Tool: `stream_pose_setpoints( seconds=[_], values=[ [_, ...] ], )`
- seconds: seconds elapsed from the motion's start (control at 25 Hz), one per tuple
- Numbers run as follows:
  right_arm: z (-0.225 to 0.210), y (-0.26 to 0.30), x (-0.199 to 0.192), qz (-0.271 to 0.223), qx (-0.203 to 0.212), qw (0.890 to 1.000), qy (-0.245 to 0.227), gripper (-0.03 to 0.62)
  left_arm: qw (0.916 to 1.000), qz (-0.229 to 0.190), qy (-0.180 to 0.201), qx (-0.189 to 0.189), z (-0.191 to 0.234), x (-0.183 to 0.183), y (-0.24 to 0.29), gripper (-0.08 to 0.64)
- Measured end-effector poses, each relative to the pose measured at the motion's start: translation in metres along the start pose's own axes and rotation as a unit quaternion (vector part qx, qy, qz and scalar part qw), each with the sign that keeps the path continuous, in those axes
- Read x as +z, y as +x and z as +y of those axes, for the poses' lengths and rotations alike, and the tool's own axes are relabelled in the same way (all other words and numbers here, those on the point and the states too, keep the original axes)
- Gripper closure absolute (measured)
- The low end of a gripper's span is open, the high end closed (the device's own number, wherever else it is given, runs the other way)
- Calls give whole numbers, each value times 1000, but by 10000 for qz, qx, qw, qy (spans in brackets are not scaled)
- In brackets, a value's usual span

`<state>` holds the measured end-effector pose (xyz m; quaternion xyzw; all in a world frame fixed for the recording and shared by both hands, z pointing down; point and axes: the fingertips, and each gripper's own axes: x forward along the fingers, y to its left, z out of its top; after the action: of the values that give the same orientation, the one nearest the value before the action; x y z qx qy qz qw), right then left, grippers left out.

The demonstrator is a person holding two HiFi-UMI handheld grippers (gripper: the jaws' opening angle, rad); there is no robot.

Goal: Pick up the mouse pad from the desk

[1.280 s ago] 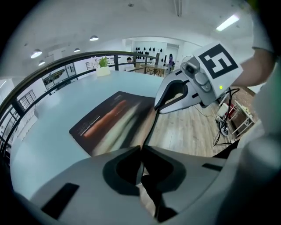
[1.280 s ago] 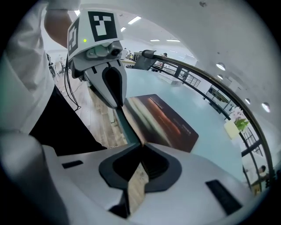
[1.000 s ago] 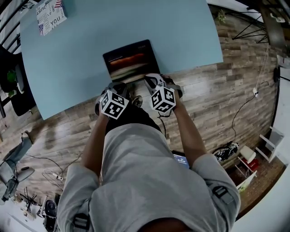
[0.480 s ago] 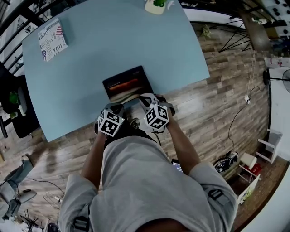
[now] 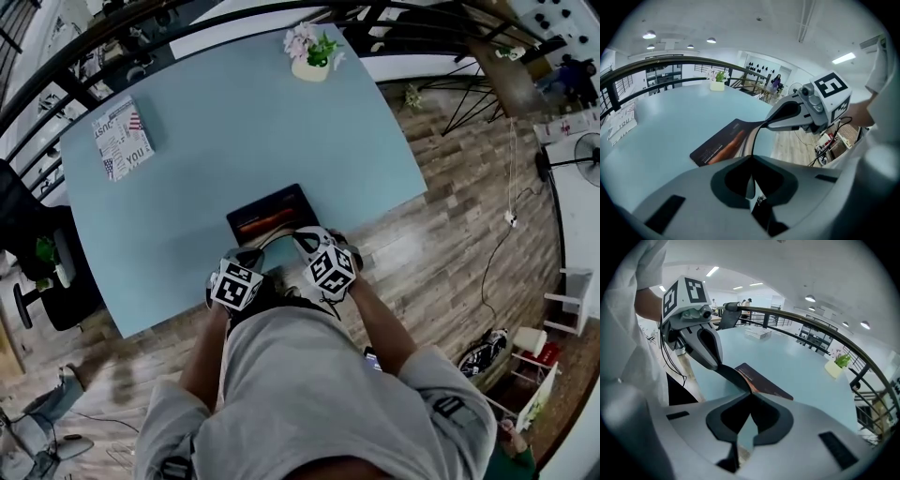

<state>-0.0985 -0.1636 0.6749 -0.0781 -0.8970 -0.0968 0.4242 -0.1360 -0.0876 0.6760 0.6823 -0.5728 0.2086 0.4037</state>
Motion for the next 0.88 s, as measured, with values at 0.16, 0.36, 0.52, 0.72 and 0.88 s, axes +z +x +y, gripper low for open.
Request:
stream_pose_setpoints(
  seconds=[0.16,0.36,0.52,0.72,0.88],
  values=[
    [-7,-1,18,-72,-23,9997,223,575,9996,-155,-143,-185,10,13,-12,535],
    [-13,3,40,-102,-68,9993,346,575,9995,-210,-62,-225,24,22,-22,535],
    [-20,10,54,-125,-94,9989,448,574,9995,-257,-104,-156,38,28,-25,535],
    [-25,20,60,-99,-66,9990,438,574,9996,-219,-185,-1,50,27,-23,535],
    [-27,26,62,-91,-41,9995,305,574,9990,-259,-315,192,60,27,-22,536]
  ],
)
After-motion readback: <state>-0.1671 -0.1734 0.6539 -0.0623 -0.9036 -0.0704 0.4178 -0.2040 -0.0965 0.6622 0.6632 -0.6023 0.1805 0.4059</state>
